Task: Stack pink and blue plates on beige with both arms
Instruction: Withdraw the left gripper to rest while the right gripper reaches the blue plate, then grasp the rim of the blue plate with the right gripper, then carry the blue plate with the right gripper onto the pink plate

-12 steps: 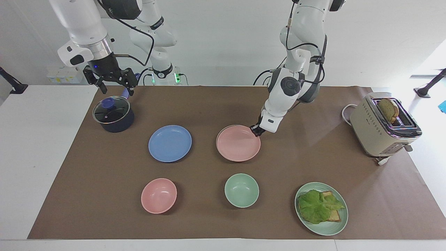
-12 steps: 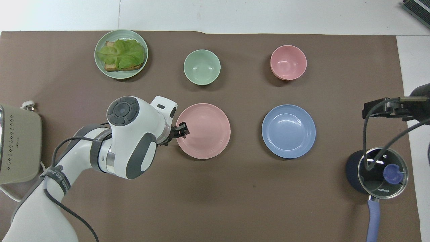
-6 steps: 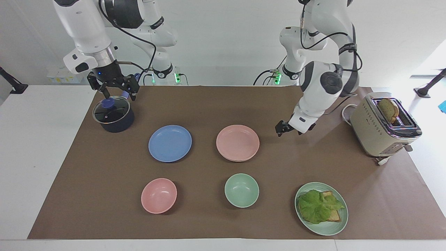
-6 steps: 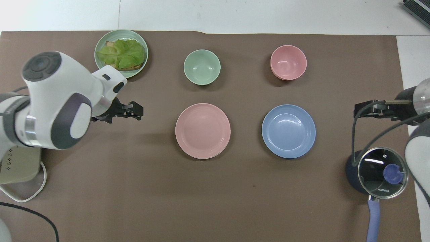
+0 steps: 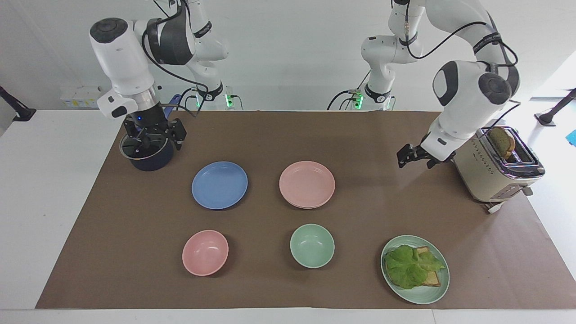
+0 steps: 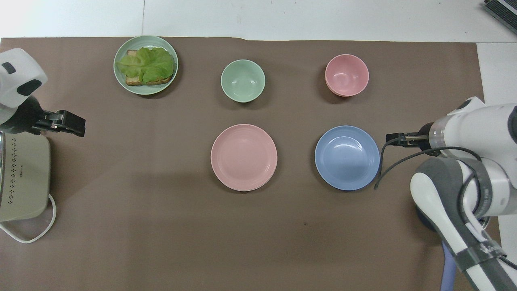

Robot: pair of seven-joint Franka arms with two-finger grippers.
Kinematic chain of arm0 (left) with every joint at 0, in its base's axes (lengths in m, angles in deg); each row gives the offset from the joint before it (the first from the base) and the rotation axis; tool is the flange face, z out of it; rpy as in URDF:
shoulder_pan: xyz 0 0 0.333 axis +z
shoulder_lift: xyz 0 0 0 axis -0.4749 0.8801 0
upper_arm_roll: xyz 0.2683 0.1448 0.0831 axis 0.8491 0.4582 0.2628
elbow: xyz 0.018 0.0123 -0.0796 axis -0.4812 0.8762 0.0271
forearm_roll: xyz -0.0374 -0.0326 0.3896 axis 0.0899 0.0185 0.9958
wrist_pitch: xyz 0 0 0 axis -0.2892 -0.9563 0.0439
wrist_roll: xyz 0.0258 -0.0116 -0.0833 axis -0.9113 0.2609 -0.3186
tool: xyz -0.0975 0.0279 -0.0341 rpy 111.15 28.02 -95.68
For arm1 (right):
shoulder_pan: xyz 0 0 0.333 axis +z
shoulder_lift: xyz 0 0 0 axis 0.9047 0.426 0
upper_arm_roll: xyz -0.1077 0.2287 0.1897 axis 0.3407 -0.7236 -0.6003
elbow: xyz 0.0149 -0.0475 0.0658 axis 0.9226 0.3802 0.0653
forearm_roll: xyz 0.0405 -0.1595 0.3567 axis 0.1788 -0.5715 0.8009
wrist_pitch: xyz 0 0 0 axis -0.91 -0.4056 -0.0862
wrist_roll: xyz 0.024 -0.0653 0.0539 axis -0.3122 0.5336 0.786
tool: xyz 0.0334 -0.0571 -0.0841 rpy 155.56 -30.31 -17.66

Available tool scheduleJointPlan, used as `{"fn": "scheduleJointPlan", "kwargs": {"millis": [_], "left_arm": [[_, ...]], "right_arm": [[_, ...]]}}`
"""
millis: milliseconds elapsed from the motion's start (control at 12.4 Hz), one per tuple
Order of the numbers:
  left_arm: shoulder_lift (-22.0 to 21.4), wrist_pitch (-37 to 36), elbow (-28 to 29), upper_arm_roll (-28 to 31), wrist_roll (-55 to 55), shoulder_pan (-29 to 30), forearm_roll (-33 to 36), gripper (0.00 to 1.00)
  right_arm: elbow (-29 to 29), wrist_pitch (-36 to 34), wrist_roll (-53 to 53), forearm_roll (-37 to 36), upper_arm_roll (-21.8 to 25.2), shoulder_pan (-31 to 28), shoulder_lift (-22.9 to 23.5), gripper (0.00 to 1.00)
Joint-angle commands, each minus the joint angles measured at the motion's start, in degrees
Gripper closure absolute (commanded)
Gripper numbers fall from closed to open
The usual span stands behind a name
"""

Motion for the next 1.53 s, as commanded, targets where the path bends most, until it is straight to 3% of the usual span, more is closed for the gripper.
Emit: {"fn": "scheduleJointPlan", "kwargs": {"millis": [0, 80, 322, 483, 563, 724, 805, 885, 966, 1448], "left_arm": [[-1.4, -2.6, -2.9, 0.6, 1.8, 1.0, 1.0, 0.00], [-2.3, -2.7, -2.8, 0.7, 1.9, 1.2, 1.0, 0.00], [-2.9, -2.4, -2.3, 0.7, 1.7, 2.3, 0.8, 0.00], [-2.9, -2.4, -2.4, 0.7, 1.6, 2.3, 0.8, 0.00], [-2.9, -2.4, -2.3, 0.6, 1.6, 2.2, 0.8, 0.00], [-2.9, -2.4, -2.4, 0.6, 1.6, 2.2, 0.8, 0.00], [-2.9, -2.4, -2.4, 0.6, 1.5, 2.3, 0.8, 0.00], [-2.9, -2.4, -2.4, 0.6, 1.6, 2.3, 0.8, 0.00], [-2.9, -2.4, -2.4, 0.6, 1.6, 2.2, 0.8, 0.00], [-2.9, -2.4, -2.4, 0.6, 1.6, 2.2, 0.8, 0.00]], "right_arm": [[1.2, 5.2, 2.4, 1.0, -0.2, -0.8, 4.1, 0.00], [1.2, 6.8, 2.4, 1.2, -0.2, -0.6, 6.7, 0.00], [5.4, 11.9, 4.1, 4.8, -0.3, -0.6, 8.6, 0.01], [6.2, 12.8, 5.6, 7.5, -0.3, -0.6, 8.7, 0.09], [6.3, 12.8, 5.6, 7.7, -0.3, -0.6, 8.8, 0.21], [6.3, 12.7, 5.6, 7.8, -0.3, -0.7, 8.9, 0.59], [6.2, 12.6, 5.6, 9.2, -0.4, -0.7, 8.9, 0.81], [6.2, 12.3, 5.7, 13.4, -0.3, -0.7, 8.8, 0.96], [6.1, 12.1, 6.2, 16.3, -0.3, -0.6, 8.8, 1.00], [2.3, 7.1, 5.7, 16.8, -0.3, -0.4, 6.5, 1.00]]}}
